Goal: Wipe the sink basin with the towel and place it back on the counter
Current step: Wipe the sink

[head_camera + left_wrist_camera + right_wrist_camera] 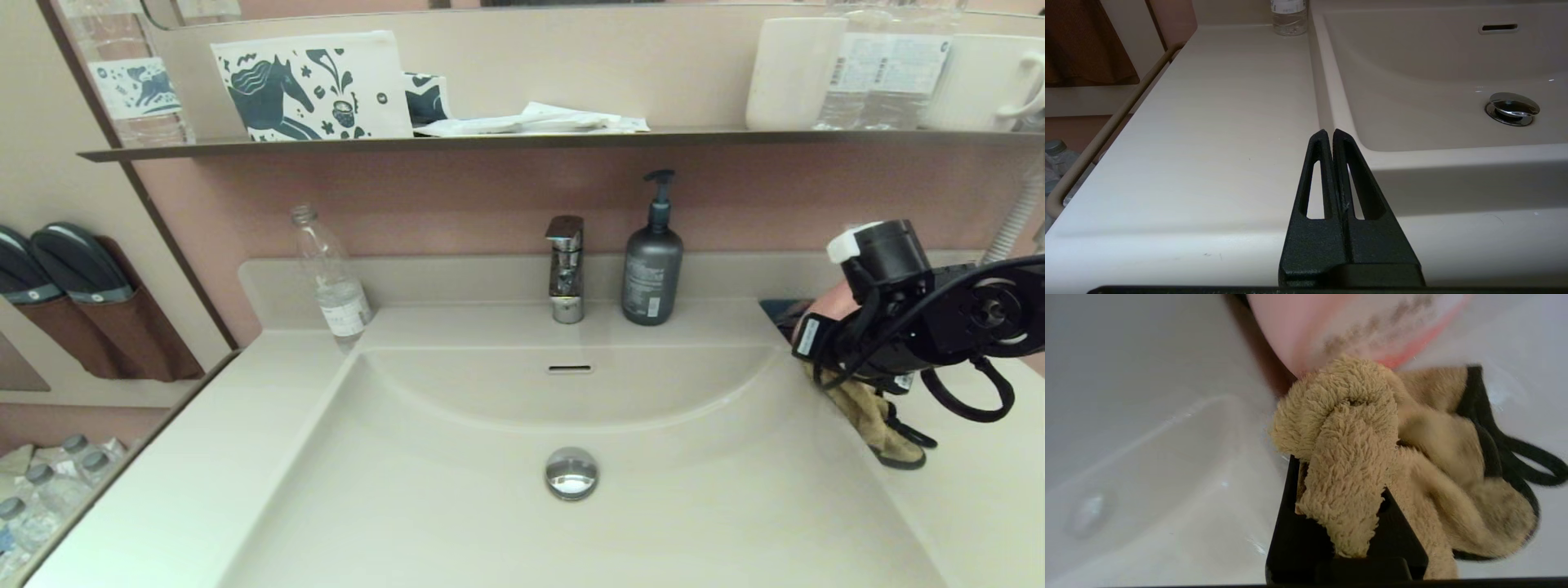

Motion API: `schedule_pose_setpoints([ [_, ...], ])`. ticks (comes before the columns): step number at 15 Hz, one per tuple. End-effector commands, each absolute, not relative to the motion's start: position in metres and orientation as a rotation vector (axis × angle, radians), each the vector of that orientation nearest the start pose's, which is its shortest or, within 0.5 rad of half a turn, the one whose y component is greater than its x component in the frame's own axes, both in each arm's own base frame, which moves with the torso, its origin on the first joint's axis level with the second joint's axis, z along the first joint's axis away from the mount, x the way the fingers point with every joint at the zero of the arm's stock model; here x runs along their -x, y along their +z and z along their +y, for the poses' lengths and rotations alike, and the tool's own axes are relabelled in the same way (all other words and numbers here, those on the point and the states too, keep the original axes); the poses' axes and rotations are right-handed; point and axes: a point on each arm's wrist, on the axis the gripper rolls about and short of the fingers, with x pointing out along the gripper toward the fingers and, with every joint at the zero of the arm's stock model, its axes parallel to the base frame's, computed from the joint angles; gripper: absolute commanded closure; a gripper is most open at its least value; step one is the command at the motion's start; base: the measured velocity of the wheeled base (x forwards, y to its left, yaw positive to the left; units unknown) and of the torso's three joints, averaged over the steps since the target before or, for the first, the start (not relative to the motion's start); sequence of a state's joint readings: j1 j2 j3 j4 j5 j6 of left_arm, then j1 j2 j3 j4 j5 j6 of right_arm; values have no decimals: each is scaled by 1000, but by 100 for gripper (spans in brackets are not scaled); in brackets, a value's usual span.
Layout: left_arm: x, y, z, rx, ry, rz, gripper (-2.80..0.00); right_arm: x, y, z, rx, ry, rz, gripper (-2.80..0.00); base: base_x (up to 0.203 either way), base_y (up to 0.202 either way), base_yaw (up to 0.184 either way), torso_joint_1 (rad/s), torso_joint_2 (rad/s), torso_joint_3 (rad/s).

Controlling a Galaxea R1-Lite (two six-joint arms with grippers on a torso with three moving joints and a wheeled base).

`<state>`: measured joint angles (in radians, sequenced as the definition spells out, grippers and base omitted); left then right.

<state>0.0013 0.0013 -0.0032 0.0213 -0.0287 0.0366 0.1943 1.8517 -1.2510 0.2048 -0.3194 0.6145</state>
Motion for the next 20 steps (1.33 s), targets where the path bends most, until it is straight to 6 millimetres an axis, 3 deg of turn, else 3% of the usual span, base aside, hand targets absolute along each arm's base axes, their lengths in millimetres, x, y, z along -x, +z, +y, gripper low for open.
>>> schedule_pose_setpoints([
  [1, 23, 74, -1, -37, -28, 19, 0, -326, 183, 52, -370, -369, 727, 0, 0, 0, 0, 0, 0, 0],
  [5, 23, 74, -1, -37, -28, 19, 0, -303, 192, 18, -294, -418, 741, 0, 0, 0, 0, 0, 0, 0],
  [10, 23, 74, -1, -37, -28, 19, 0, -283, 151, 6, -232, -497, 833, 0, 0, 0, 0, 0, 0, 0],
  [13, 23, 74, -1, -37, -28, 19, 0, -284, 128, 9, -246, -472, 798, 0, 0, 0, 0, 0, 0, 0],
  [20, 23, 74, -1, -37, -28, 19, 0, -295, 117, 1, -260, -449, 792, 0, 0, 0, 0, 0, 0, 0],
])
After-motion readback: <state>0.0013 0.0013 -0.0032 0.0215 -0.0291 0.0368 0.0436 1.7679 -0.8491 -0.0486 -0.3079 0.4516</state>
